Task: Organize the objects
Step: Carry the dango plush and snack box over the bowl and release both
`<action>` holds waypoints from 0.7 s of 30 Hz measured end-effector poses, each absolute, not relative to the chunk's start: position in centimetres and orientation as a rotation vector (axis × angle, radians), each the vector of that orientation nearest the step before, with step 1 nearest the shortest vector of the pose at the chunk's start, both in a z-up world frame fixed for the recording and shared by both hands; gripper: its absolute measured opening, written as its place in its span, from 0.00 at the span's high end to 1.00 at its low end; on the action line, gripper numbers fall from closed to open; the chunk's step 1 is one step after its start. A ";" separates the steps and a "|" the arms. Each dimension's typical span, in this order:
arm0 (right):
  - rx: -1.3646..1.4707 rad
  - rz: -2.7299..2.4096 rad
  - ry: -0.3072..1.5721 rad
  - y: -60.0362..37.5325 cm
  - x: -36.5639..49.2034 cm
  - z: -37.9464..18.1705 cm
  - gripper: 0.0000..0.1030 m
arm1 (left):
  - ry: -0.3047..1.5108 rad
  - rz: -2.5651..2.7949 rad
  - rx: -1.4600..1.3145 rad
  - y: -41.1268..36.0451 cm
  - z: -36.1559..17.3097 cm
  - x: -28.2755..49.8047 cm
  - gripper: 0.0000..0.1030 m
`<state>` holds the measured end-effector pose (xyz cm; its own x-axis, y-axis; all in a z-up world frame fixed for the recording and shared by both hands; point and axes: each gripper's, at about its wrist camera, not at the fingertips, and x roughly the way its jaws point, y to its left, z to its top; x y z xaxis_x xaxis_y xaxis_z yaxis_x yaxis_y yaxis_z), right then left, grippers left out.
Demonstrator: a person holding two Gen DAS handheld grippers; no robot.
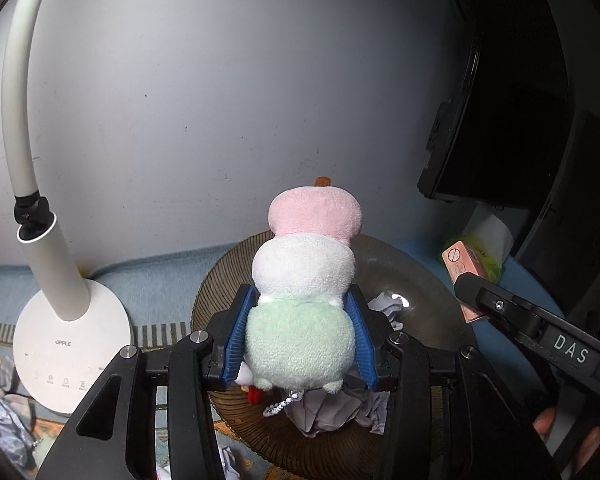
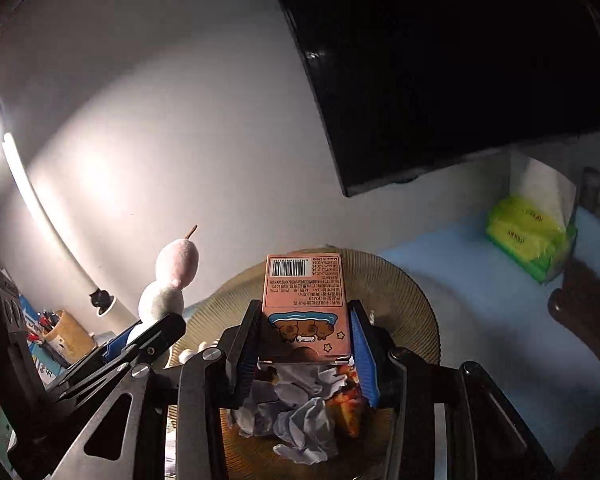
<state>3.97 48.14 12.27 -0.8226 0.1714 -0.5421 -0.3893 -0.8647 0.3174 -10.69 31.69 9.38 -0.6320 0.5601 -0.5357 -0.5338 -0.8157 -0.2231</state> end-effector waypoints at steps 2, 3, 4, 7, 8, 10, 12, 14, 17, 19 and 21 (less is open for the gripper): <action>-0.789 2.664 0.658 48.8 3.4 11.0 0.61 | -0.046 2.377 -0.830 31.9 8.5 -11.2 0.57; -0.803 2.657 0.655 48.9 3.2 10.7 0.61 | -0.058 2.368 -0.834 31.9 8.2 -11.3 0.53; -0.814 2.642 0.643 49.1 3.1 10.4 0.61 | -0.074 2.362 -0.828 31.9 8.1 -11.2 0.48; -0.834 2.608 0.674 49.7 3.2 9.7 0.38 | -0.106 2.382 -0.761 31.3 8.5 -10.5 0.05; -0.817 2.605 0.683 49.8 3.6 9.8 0.38 | -0.123 2.385 -0.726 31.0 8.8 -9.9 0.04; -0.791 2.611 0.686 50.4 4.0 9.9 0.38 | -0.142 2.387 -0.716 30.6 9.4 -10.1 0.04; -0.754 2.613 0.709 50.5 4.5 10.0 0.38 | -0.169 2.387 -0.702 30.4 10.5 -10.3 0.04; -0.724 2.631 0.724 50.5 4.9 10.1 0.38 | -0.179 2.403 -0.685 29.9 11.1 -10.0 0.04; -0.749 2.624 0.713 49.9 5.1 10.9 0.38 | -0.150 2.423 -0.646 29.1 12.8 -8.5 0.04; -0.757 2.666 0.703 48.7 5.8 12.4 0.38 | -0.111 2.454 -0.597 27.8 14.3 -6.4 0.04; -0.756 2.700 0.650 46.8 7.0 14.1 0.38 | -0.076 2.502 -0.582 25.0 15.5 -4.2 0.04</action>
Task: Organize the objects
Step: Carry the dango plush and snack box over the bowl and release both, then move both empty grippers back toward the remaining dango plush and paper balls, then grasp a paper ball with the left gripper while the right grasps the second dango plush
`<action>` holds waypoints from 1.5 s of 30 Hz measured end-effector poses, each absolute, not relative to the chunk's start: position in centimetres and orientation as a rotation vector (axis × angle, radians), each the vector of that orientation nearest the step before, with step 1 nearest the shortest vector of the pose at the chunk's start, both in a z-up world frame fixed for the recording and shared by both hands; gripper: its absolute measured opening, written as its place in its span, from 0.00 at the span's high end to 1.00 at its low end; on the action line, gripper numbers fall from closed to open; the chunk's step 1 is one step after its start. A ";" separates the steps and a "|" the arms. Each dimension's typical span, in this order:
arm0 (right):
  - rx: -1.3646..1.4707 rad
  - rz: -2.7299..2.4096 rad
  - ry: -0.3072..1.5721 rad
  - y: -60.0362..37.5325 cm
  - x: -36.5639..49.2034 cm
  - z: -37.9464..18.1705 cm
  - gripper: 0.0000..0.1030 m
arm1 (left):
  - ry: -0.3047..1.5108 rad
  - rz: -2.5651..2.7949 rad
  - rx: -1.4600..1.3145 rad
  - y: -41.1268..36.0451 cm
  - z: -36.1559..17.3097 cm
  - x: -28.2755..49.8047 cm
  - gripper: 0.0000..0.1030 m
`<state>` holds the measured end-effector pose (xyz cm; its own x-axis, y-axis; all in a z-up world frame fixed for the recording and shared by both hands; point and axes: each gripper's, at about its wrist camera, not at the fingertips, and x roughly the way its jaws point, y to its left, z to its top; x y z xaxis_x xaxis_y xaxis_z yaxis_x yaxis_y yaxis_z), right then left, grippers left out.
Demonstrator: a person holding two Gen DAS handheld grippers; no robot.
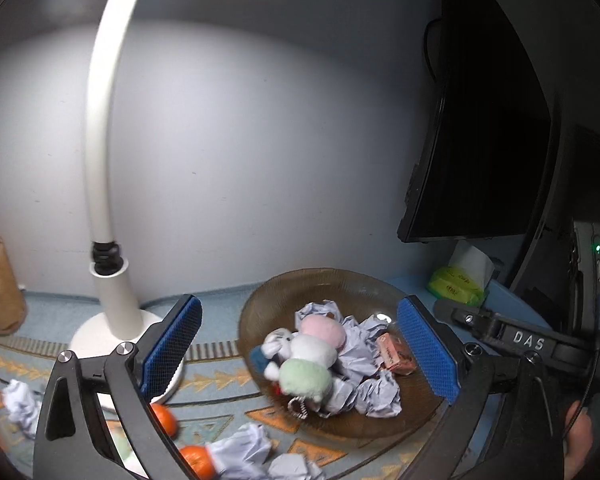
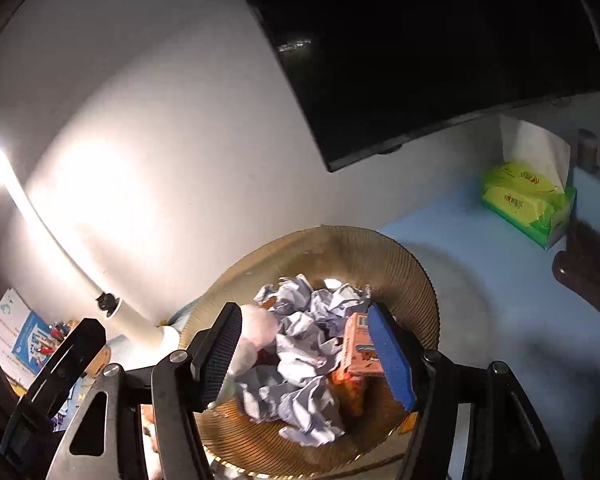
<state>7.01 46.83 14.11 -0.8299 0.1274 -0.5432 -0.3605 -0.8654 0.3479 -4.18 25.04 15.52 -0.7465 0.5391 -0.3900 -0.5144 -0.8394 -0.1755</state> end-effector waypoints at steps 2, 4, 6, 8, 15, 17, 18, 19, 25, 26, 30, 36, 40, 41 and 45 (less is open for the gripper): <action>-0.763 2.742 0.642 45.1 8.4 15.5 0.38 | -0.069 2.533 -0.591 21.9 16.2 -2.1 0.04; -0.774 2.811 0.670 42.9 10.0 16.3 0.38 | -0.031 2.598 -0.590 18.5 16.2 0.4 0.03; -0.831 2.889 0.678 40.1 11.6 15.7 0.37 | 0.044 2.697 -0.615 14.6 15.3 2.8 0.00; -0.912 2.935 0.614 36.6 12.8 14.0 0.37 | 0.084 2.785 -0.699 10.7 13.4 4.3 0.00; -1.029 2.934 0.463 29.2 13.6 6.2 0.37 | 0.007 2.907 -0.977 1.1 4.9 5.3 0.01; -1.016 2.953 0.375 27.9 13.4 4.8 0.37 | -0.086 2.873 -1.012 0.1 3.7 5.2 0.01; -1.018 2.943 0.325 27.3 13.4 4.0 0.37 | -0.114 2.874 -1.027 -0.3 3.8 5.1 0.01; -1.016 2.944 0.287 26.7 13.4 3.4 0.37 | -0.132 2.878 -0.999 -0.5 3.9 5.2 0.01; -1.074 2.904 0.078 24.3 12.5 2.3 0.19 | -0.205 2.851 -1.010 -1.1 3.6 5.0 0.01; -1.064 2.906 0.083 24.4 12.6 2.4 0.16 | -0.204 2.849 -1.007 -1.0 3.6 5.1 0.01; -1.071 2.905 0.097 24.5 12.5 2.4 0.16 | -0.171 2.843 -0.990 -0.4 3.7 5.4 0.01; -1.251 2.937 0.251 24.0 10.9 2.7 0.16 | -0.344 2.584 -1.136 -0.1 3.5 3.1 0.01; -1.502 2.929 0.339 22.4 6.3 2.9 0.16 | -0.271 2.517 -1.187 2.3 4.8 -0.9 0.01; -1.519 2.911 0.329 22.3 5.3 2.7 0.16 | -0.232 2.507 -1.189 3.1 4.8 -2.0 0.01; -1.506 2.891 0.255 22.5 2.1 1.6 0.16 | -0.177 2.500 -1.237 4.8 3.3 -6.0 0.01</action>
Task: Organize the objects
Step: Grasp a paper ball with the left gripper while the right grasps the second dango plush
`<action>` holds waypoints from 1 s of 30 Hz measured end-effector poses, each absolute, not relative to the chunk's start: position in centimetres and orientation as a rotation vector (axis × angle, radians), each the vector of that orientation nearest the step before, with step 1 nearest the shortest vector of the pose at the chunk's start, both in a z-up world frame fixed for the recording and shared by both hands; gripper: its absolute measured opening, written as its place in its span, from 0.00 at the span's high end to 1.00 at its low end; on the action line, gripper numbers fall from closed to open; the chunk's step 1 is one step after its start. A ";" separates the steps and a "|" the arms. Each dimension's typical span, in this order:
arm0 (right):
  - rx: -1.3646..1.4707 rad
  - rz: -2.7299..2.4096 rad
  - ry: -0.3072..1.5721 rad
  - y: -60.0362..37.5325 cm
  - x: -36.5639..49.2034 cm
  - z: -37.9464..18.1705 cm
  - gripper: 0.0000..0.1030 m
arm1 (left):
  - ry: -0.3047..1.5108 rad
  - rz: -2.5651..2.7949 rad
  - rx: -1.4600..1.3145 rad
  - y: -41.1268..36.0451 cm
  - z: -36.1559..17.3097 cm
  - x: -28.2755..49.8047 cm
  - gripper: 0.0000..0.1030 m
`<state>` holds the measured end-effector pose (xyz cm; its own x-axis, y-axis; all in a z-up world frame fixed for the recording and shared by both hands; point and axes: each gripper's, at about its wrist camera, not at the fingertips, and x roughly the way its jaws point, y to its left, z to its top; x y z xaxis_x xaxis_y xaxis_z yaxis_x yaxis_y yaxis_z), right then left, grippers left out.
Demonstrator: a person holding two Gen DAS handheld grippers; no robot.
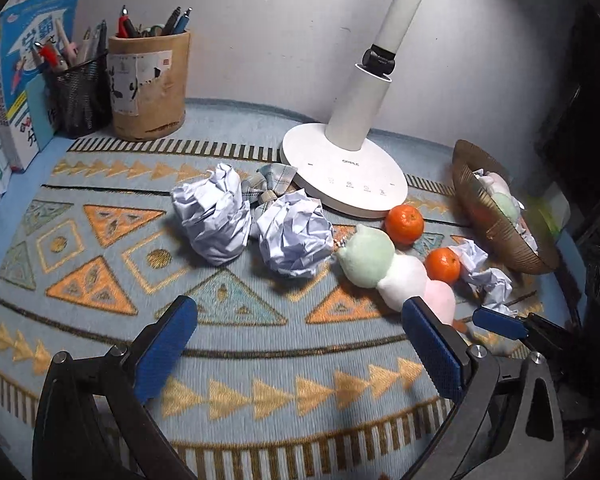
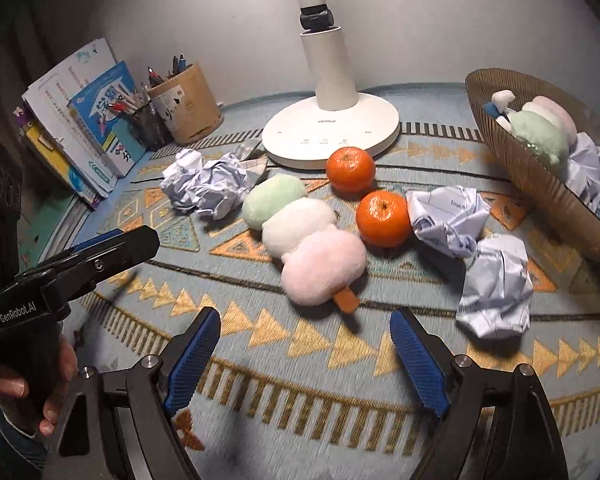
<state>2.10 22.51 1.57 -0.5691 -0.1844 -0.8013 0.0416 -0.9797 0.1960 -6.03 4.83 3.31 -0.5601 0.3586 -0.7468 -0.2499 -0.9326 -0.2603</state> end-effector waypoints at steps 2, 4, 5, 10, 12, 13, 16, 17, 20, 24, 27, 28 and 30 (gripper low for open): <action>1.397 -2.648 -0.221 22.6 0.8 1.0 0.22 | -0.148 2.505 -1.264 5.4 2.4 -7.8 0.04; 1.402 -2.637 -0.209 22.3 -0.1 0.3 0.24 | -0.163 2.473 -1.299 5.7 1.7 -9.5 0.06; 1.391 -2.654 -0.201 22.1 -0.5 0.2 0.24 | -0.192 2.455 -1.308 5.6 1.4 -10.2 0.06; 1.364 -2.690 -0.137 20.9 -2.1 0.1 0.24 | -0.193 2.486 -1.286 6.0 1.0 -11.8 0.07; 1.361 -2.688 -0.107 20.5 -2.2 0.1 0.27 | -0.166 2.486 -1.294 6.3 0.9 -11.8 0.25; 1.361 -2.694 -0.090 20.3 -2.1 0.1 0.31 | -0.150 2.489 -1.286 6.5 0.9 -11.6 0.29; 1.352 -2.715 -0.071 20.2 -1.7 0.2 0.44 | -0.131 2.490 -1.274 6.7 1.0 -11.1 0.55; 1.343 -2.704 -0.080 20.3 -1.6 0.3 0.46 | -0.128 2.501 -1.266 6.6 1.1 -10.9 0.56; 1.301 -2.700 -0.095 20.2 -0.3 0.9 0.48 | -0.145 2.510 -1.237 6.2 1.9 -9.3 0.57; 1.288 -2.735 -0.184 21.4 4.2 2.9 0.48 | -0.110 2.550 -1.208 5.4 3.0 -5.1 0.57; 1.315 -2.787 -0.367 24.0 8.0 3.6 0.48 | -0.077 2.571 -1.205 4.8 2.9 -1.0 0.57; 1.338 -2.795 -0.435 24.8 8.9 3.4 0.48 | -0.064 2.590 -1.202 4.7 2.8 0.3 0.57; 1.376 -2.827 -0.554 25.8 10.3 2.5 0.48 | -0.023 2.641 -1.183 4.8 2.5 2.3 0.57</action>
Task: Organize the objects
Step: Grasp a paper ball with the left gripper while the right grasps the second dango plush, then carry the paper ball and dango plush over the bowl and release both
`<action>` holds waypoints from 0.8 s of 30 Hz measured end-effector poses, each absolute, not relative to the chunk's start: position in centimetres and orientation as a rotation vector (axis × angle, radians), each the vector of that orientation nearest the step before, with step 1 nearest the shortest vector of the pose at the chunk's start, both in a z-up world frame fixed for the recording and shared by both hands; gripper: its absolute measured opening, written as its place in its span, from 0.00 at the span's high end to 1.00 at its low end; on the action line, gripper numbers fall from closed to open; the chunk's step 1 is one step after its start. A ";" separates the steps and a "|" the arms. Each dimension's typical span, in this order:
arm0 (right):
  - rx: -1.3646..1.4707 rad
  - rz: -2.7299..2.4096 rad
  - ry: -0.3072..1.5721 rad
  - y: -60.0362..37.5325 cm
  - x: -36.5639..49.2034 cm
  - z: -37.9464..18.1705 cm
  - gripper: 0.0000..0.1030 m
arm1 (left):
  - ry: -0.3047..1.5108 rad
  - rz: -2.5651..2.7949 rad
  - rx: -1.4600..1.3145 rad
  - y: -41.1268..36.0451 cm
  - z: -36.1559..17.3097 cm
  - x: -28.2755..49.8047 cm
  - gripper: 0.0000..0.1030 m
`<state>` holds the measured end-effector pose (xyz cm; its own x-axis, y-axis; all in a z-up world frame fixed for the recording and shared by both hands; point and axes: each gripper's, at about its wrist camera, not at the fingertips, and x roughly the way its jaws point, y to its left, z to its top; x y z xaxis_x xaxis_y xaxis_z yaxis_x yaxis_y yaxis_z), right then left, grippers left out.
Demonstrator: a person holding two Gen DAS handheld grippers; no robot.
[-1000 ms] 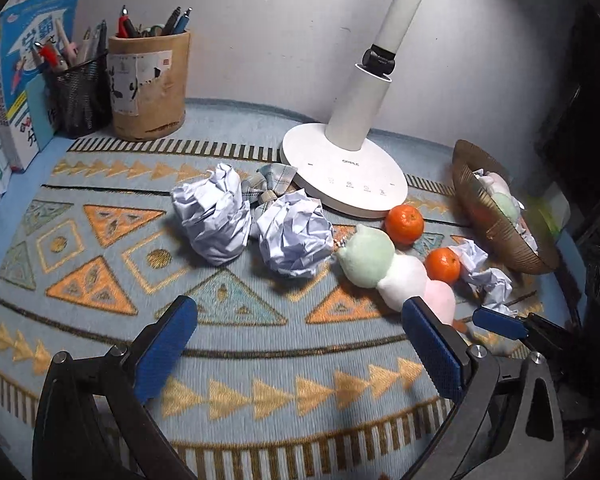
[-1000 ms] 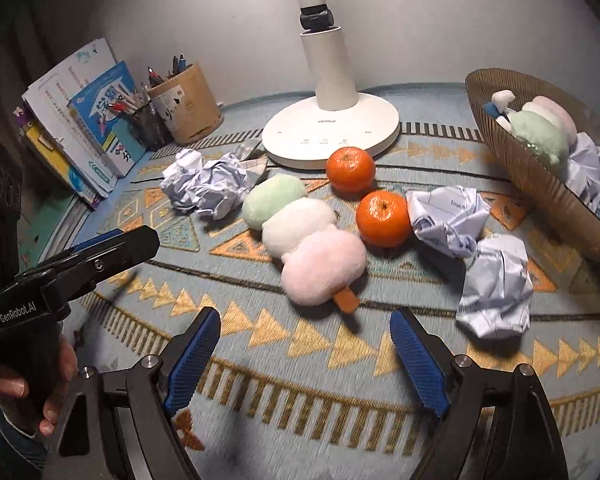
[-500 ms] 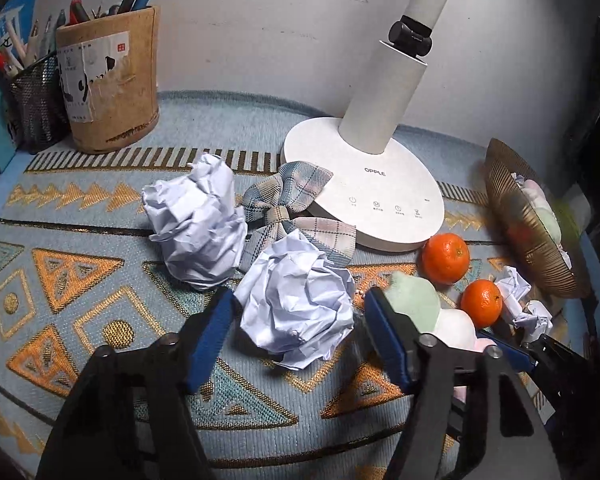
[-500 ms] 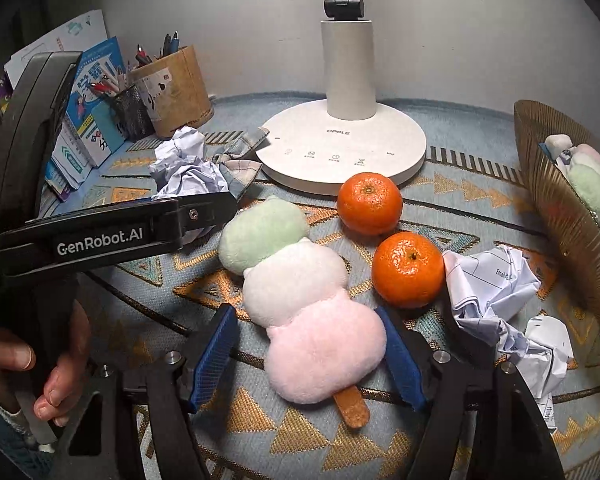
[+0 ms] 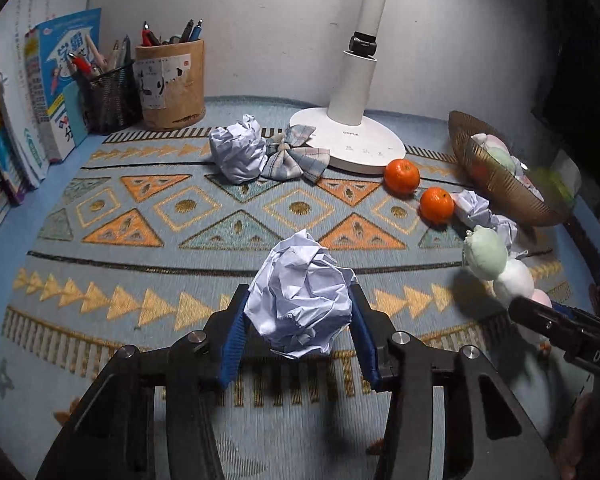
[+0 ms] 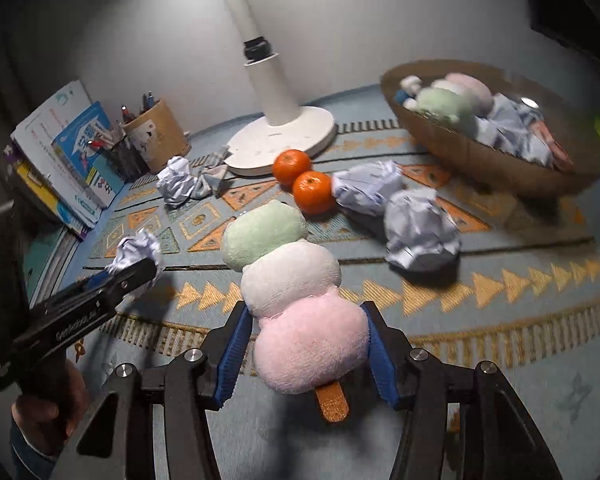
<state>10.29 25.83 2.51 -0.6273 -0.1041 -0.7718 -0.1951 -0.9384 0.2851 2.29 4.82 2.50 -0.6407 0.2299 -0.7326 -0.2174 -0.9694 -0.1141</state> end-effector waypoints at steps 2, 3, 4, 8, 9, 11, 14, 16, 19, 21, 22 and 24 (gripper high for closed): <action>-1.311 2.691 0.608 26.2 11.3 1.6 0.47 | 0.057 2.734 -1.168 5.1 2.4 3.7 0.57; -1.307 2.691 0.636 26.2 11.7 1.2 0.47 | 0.090 2.773 -1.169 5.5 2.1 3.7 0.57; -1.322 2.686 0.643 25.9 11.9 0.8 0.46 | 0.094 2.786 -1.174 5.6 2.0 3.8 0.57; -1.354 2.735 0.599 24.4 12.7 1.3 0.33 | 0.119 2.843 -1.135 5.5 2.1 4.0 0.57; -1.378 2.766 0.644 24.3 12.9 1.1 0.30 | 0.119 2.838 -1.152 5.5 2.0 3.9 0.57; -1.401 2.804 0.647 23.5 13.2 1.1 0.30 | 0.122 2.824 -1.171 5.6 1.8 3.8 0.57; -1.415 2.836 0.529 22.4 13.8 1.2 0.30 | 0.140 2.822 -1.167 5.9 1.7 4.0 0.57; -1.395 2.834 0.452 22.3 14.0 1.3 0.30 | 0.143 2.821 -1.165 6.0 1.7 4.0 0.57; -1.378 2.822 0.369 22.8 13.6 1.6 0.30 | 0.134 2.820 -1.171 6.0 1.7 4.0 0.57; -1.373 2.833 0.299 23.0 13.1 1.8 0.30 | 0.137 2.818 -1.179 6.0 1.6 4.0 0.57; -1.378 2.843 0.255 22.8 12.7 1.9 0.30 | 0.141 2.816 -1.183 6.0 1.6 3.9 0.57; -1.402 2.852 0.180 22.4 11.9 1.6 0.30 | 0.148 2.811 -1.187 6.0 1.5 3.8 0.57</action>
<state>11.88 22.37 1.62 -0.6113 -0.0871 -0.7866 -0.0123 -0.9928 0.1195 3.85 5.99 1.50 -0.6946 0.0424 -0.7181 -0.1174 -0.9916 0.0550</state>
